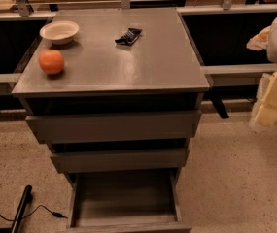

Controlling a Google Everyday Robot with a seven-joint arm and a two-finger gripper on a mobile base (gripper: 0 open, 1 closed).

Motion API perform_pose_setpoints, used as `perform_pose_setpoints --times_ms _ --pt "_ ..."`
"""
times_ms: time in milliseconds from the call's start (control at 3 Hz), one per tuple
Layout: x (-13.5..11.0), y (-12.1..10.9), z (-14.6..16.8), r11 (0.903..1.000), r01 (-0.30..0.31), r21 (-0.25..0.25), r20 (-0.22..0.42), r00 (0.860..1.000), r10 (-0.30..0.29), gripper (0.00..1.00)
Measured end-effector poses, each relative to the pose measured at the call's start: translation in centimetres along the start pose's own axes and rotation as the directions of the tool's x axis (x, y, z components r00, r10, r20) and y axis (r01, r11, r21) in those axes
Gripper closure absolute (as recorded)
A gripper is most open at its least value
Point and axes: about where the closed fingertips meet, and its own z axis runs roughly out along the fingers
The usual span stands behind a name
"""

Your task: Place orange into bottom drawer

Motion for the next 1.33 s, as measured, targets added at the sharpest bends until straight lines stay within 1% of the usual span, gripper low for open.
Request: perform_pose_setpoints --times_ms 333,667,1000,1333 --pt "0.0 0.0 0.0 1.0 0.0 0.0 0.0 1.0 0.0 0.0" --pt "-3.7 -0.8 2.5 0.9982 0.06 -0.012 0.029 0.998 -0.059 0.0" --pt "-11.3 -2.0 6.2 0.9829 0.184 -0.016 0.081 0.98 -0.182 0.0" --pt "-19.6 -2.5 9.7 0.9541 0.298 -0.031 0.145 0.946 -0.291 0.0"
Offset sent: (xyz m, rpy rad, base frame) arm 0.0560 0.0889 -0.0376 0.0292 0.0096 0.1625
